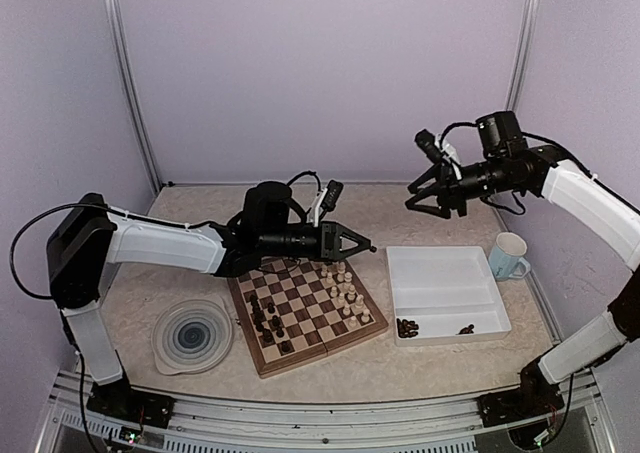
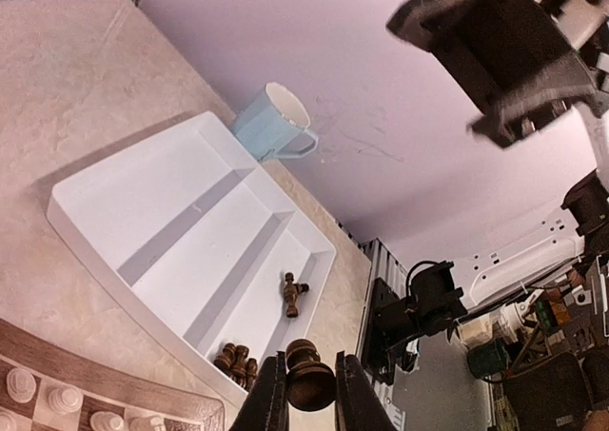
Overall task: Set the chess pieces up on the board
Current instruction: Pass from the left arm to the right
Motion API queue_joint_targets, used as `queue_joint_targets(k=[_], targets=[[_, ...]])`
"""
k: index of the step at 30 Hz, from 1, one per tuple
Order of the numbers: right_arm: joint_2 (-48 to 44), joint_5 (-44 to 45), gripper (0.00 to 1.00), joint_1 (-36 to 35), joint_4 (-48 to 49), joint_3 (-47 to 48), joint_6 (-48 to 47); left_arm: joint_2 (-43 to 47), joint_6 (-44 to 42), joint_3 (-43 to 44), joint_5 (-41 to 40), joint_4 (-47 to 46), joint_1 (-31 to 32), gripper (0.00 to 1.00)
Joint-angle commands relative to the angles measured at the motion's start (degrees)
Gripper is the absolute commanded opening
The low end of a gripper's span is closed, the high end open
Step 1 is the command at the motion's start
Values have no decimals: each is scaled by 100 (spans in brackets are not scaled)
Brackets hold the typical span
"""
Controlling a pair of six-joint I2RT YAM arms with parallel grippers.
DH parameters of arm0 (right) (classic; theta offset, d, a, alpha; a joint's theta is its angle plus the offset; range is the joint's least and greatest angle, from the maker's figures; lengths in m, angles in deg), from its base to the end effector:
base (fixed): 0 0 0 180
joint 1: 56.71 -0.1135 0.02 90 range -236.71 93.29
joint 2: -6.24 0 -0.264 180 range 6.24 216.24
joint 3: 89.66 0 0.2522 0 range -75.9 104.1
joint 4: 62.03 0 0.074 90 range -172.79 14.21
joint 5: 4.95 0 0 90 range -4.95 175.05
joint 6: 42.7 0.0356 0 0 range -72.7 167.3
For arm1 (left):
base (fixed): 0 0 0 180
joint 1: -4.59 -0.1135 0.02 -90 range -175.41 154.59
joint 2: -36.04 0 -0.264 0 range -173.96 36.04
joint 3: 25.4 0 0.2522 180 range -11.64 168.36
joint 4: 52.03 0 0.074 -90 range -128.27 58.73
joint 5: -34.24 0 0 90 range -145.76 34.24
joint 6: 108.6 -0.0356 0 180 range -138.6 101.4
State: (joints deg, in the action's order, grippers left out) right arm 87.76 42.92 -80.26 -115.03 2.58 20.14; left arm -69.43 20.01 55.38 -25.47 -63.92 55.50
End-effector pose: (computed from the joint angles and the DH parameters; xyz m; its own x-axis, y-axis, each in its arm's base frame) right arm 0.2684 0.1430 0.3540 -0.2058 -0.4590 -0.8643 -0.9500 0.3058 0.0638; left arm 0.2520 -0.3386 0.2394 -0.7209 0.0328 -0.6923 0.6789 0.2345 -0.6958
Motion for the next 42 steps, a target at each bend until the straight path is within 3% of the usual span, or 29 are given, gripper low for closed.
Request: queue_joint_targets(k=[1,6,12,17,28,42], targets=[[-239,-2062,50,721,1431,-287,1755,524,231,-336,-356,-2200,43,9],[48,-3011,51,747,2448,-811,3191,331,503,-325,-510,-3159,122,9],[367,-3581,55,617,3407,-1136,4228,-74,775,-41,-476,-3499,236,9],[377,-3639,52,334,3490,-1122,4216,-263,811,133,-486,-3457,322,9],[510,-3794,33,192,3588,-1081,4263,-399,856,224,-562,-3394,333,9],[465,-3707,21,160,3329,-1011,3965,-525,1002,261,-723,-3377,296,9]])
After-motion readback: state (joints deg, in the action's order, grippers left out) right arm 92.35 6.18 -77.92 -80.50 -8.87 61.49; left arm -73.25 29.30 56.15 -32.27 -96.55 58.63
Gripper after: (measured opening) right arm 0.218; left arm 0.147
